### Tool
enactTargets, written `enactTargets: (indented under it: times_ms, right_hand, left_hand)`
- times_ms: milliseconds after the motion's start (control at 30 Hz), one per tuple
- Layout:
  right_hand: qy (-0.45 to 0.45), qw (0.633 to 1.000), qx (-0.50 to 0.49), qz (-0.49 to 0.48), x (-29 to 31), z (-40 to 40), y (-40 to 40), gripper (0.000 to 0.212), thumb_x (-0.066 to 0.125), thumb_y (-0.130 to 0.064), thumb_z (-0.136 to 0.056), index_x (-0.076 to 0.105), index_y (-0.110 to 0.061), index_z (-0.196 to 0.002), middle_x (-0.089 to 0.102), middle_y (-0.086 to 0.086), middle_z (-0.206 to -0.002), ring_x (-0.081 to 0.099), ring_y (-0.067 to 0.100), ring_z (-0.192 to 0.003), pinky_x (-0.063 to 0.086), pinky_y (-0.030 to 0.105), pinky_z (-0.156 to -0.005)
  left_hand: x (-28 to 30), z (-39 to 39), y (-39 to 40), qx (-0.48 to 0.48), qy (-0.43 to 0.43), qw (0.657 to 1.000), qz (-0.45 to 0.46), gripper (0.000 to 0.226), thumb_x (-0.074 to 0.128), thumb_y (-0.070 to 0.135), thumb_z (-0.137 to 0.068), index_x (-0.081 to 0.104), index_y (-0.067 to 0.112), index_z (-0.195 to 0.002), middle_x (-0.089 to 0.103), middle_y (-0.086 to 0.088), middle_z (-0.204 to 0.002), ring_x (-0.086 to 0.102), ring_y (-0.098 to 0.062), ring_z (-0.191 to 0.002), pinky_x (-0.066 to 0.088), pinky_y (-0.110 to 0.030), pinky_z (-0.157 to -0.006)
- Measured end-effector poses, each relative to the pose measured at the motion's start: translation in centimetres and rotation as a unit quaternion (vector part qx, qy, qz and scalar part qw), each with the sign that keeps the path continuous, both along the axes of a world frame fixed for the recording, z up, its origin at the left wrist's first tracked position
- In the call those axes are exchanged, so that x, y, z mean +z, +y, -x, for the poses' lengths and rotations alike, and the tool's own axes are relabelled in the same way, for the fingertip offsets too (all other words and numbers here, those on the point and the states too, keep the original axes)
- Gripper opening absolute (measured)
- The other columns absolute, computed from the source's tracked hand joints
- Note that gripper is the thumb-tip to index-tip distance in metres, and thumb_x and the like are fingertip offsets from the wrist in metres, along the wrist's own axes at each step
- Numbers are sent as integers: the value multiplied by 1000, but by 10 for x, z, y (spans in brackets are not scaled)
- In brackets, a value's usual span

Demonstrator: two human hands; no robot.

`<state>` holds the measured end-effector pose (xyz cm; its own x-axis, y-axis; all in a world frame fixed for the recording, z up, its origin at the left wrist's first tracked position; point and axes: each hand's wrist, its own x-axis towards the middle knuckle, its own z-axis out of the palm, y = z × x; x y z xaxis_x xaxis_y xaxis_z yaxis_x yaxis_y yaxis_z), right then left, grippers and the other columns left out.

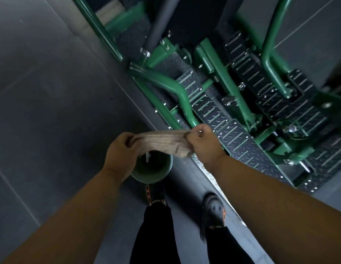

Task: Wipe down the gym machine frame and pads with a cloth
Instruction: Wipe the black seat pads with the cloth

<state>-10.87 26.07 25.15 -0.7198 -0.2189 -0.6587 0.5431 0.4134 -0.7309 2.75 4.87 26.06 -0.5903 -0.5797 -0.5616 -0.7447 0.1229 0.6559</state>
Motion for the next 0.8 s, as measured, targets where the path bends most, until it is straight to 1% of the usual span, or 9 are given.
enactTargets:
  times_ms: [67,133,267,333,400,467,600,667,800]
  right_hand:
    - [-39,998,-27,45,48,4,19,9,68,-7,-96,64,-14,-97,67,8,-84,61,20,-71,49,31,-61]
    - [-73,993,-50,73,95,7,40,6,66,-10,-98,67,-13,-103,70,8,-86,63,20,-67,49,27,-53]
    - [-135,977,-87,142,190,12,86,7,63,-12,-103,65,-18,-107,69,5,-87,62,11,-55,45,23,-41]
    - [-150,967,-96,180,233,16,113,10,62,-11,-103,66,-16,-111,71,6,-92,66,15,-66,55,30,-53]
    - [-147,960,-108,213,271,17,140,14,63,-9,-102,66,-15,-114,74,6,-97,69,18,-78,58,34,-68]
    - [-134,958,-105,229,307,17,166,19,62,-4,-100,67,-14,-115,75,6,-97,70,18,-78,60,33,-66]
    - [-112,958,-91,249,370,8,214,35,57,7,-97,66,-13,-124,75,12,-108,72,25,-91,57,46,-91]
    - [-86,964,-73,241,398,4,239,42,55,11,-94,66,-14,-126,74,14,-115,71,28,-98,55,50,-98]
    - [-30,986,-29,162,447,-6,286,35,65,2,-83,72,-13,-114,75,16,-107,68,34,-91,55,48,-82]
  left_hand:
    - [47,2,16,86,16,993,-84,12,75,39,-93,73,29,-100,77,3,-96,73,-24,-96,63,-47,-84]
    - [89,7,36,167,30,970,-174,12,75,32,-96,74,25,-106,79,-4,-103,75,-26,-99,63,-50,-90]
    - [174,17,80,190,68,942,-267,19,61,25,-106,70,12,-118,80,-5,-98,77,-15,-81,63,-33,-66]
    - [212,21,98,162,89,935,-303,29,57,26,-108,68,7,-127,78,-12,-112,77,-20,-92,61,-32,-67]
    - [249,26,116,151,119,927,-322,32,59,23,-107,65,7,-133,72,-17,-127,74,-25,-103,61,-39,-77]
    - [285,31,135,156,149,919,-329,31,64,12,-102,64,11,-133,73,-13,-125,76,-24,-100,62,-45,-83]
    - [358,37,187,122,172,935,-284,44,67,0,-97,61,24,-134,72,-3,-120,78,-14,-87,63,-34,-67]
    - [386,40,213,92,169,952,-238,55,71,1,-95,56,28,-141,68,-1,-126,76,-16,-96,61,-34,-74]
    - [440,47,262,-15,185,973,-137,78,78,1,-87,48,36,-150,64,0,-130,72,-17,-105,59,-36,-93]
